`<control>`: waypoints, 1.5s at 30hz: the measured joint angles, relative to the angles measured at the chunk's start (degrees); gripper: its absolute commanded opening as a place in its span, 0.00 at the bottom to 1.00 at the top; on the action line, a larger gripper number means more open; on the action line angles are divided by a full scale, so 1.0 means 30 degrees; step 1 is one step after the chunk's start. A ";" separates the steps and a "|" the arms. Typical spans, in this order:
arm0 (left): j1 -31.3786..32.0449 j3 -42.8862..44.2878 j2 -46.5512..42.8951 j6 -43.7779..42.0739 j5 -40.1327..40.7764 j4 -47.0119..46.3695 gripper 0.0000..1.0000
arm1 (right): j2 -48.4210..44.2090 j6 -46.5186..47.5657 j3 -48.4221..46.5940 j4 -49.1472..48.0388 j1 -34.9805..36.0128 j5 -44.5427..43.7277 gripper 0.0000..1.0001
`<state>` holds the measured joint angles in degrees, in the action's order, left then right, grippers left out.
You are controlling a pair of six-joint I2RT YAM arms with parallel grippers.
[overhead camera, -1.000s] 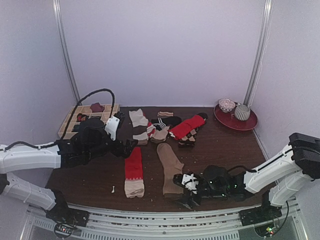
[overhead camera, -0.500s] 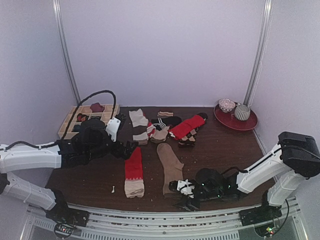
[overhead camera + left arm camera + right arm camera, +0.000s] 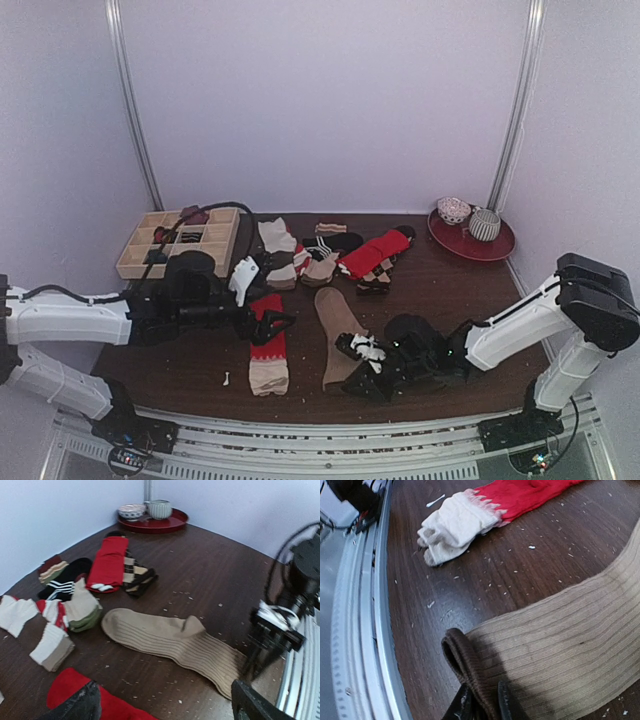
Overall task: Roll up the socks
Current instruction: Roll the sock at the center of the board.
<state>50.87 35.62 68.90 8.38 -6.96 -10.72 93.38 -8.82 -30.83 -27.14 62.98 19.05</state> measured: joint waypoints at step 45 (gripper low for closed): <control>0.2834 0.2557 1.2575 0.0648 -0.5442 -0.5588 0.32 | 0.3497 -0.9275 -0.2339 0.0648 -0.5289 0.8590 0.06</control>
<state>59.37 43.29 106.63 10.33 -23.29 -27.49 103.88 -36.64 -37.85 -25.19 47.11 44.82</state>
